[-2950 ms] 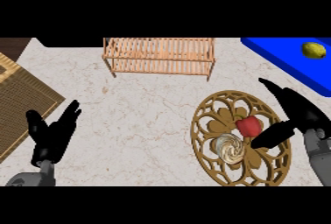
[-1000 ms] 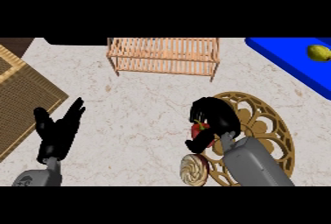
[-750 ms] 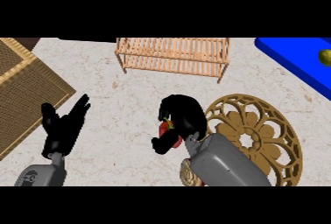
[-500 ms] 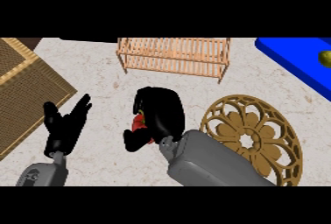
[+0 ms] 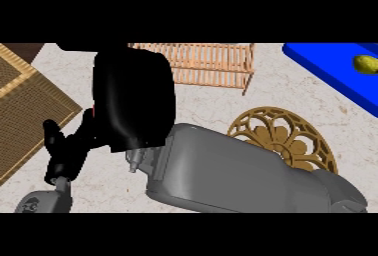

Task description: Pick the bell pepper from the placemat and place it in the tiered shelf

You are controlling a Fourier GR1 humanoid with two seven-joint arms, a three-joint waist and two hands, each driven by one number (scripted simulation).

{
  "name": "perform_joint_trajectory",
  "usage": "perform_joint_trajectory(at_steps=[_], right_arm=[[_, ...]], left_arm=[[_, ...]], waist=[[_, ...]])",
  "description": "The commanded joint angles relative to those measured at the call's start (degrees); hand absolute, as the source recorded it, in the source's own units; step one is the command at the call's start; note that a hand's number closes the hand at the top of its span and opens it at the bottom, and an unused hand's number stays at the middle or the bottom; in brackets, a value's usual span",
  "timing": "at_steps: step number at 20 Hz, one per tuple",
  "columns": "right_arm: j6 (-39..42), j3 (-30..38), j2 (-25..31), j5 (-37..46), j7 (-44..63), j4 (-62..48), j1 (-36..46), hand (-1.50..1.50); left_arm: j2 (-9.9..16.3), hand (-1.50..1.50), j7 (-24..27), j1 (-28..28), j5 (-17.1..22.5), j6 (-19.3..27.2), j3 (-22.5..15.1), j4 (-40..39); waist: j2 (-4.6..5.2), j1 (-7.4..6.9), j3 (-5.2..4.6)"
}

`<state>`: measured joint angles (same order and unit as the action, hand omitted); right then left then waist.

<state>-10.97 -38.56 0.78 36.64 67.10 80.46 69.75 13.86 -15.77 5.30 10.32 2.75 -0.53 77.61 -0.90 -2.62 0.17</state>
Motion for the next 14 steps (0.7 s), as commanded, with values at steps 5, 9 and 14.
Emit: perform_joint_trajectory(at_steps=[5, 9, 14], right_arm=[[5.2, 11.1, -0.7, -0.4, 15.0, -6.0, 17.0, 1.5], [5.6, 18.5, 0.0, -0.2, 10.4, -12.1, 20.9, 1.5], [3.3, 24.2, 2.6, 1.4, 3.2, -21.9, 24.3, 1.5]], left_arm=[[-1.1, 0.0, -0.8, -2.0, 0.7, 0.2, 0.5, -1.5], [0.1, 0.0, 0.2, -2.3, 0.5, -0.9, 1.1, -1.7], [-1.5, 0.0, 0.9, -2.8, 0.2, -0.3, 0.7, -1.2]], waist=[[0.23, 1.76, -0.31], [0.64, 2.22, -0.28], [1.02, 1.79, -0.27]])
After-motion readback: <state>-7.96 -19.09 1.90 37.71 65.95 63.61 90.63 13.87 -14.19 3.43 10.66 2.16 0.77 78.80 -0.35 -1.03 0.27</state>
